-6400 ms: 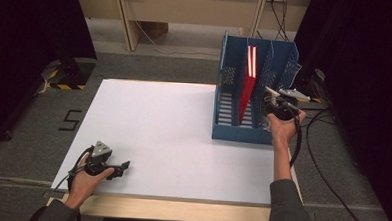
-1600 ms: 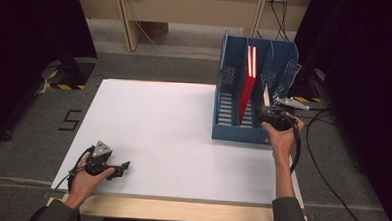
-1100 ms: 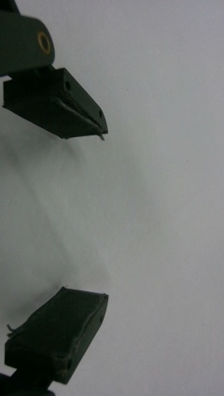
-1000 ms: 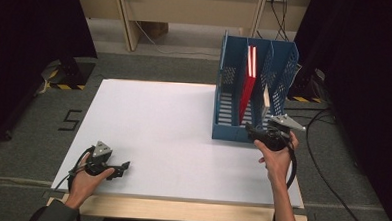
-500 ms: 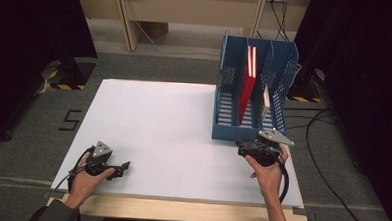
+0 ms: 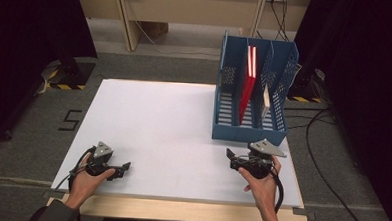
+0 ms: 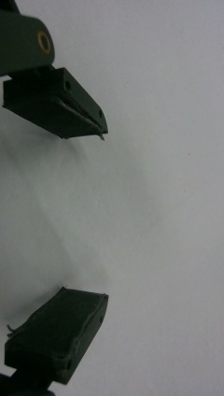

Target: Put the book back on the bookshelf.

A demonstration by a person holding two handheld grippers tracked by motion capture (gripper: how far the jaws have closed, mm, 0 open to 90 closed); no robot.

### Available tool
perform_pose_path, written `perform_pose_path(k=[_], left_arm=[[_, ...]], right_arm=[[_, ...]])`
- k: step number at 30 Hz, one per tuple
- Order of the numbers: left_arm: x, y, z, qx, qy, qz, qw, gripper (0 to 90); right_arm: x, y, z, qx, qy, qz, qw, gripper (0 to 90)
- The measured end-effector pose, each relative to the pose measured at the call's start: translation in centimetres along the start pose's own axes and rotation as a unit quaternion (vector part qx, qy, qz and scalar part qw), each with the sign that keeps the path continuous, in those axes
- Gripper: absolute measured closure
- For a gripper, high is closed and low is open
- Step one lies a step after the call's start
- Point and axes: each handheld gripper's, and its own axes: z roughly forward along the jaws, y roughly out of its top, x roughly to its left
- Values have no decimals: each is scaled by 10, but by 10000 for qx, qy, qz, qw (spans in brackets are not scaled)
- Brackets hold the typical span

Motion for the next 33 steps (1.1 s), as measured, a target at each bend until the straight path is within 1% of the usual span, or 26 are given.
perform_pose_path(k=[3, 8, 9, 10, 11, 13, 15, 18, 19, 20, 21, 25, 27, 28, 29, 30, 32, 33], left_arm=[[0, 0, 0, 7, -9, 3, 10000, 150], [0, 0, 0, -7, -12, 21, 10000, 150], [0, 0, 0, 2, -15, 31, 10000, 150], [0, 0, 0, 2, -15, 31, 10000, 150], [0, 0, -1, 0, -18, 30, 10000, 150], [-1, 0, -1, -19, -20, 3, 10000, 150], [-1, 0, -1, -17, -20, 3, 10000, 150], [-1, 1, -1, -3, -19, 29, 10000, 150], [-1, 1, -1, -3, -19, 29, 10000, 150], [-1, 1, -1, -8, -22, 28, 10000, 150], [-1, 1, -2, -16, -25, 24, 10000, 150], [-1, 1, -1, -14, -29, 19, 10000, 150], [-1, 1, -2, -26, -28, 28, 10000, 150], [-1, 1, -2, -26, -28, 28, 10000, 150], [-1, 1, -2, -28, -28, 27, 10000, 150], [-1, 1, -2, -32, -30, 28, 10000, 150], [-1, 1, -2, -24, -35, 42, 10000, 150], [-2, 1, -2, -23, -43, 44, 10000, 150]], right_arm=[[5, -7, -2, -44, 107, -20, 9999, 161], [10, -14, -3, 23, 137, -61, 9999, 162], [13, -20, -1, 66, 195, -105, 9997, 162], [13, -20, -1, 66, 195, -105, 9997, 162], [14, -26, 2, 96, 201, -119, 9997, 163], [16, -30, 3, 156, 248, -101, 9995, 163], [19, -34, 2, 179, 360, -41, 9992, 163], [23, -41, 3, 279, 391, -27, 9988, 163], [23, -41, 3, 279, 391, -27, 9988, 163], [25, -45, 2, 345, 436, -28, 9984, 164], [26, -47, 2, 353, 437, -83, 9984, 165], [30, -52, 2, 431, 468, -123, 9979, 165], [35, -57, 1, 565, 528, -185, 9968, 163], [37, -58, 0, 590, 542, -165, 9967, 162], [38, -58, -1, 609, 530, -218, 9965, 162], [39, -58, -3, 625, 499, -219, 9966, 161], [39, -59, -4, 613, 464, -210, 9968, 161], [38, -62, -7, 625, 451, -163, 9969, 161]])
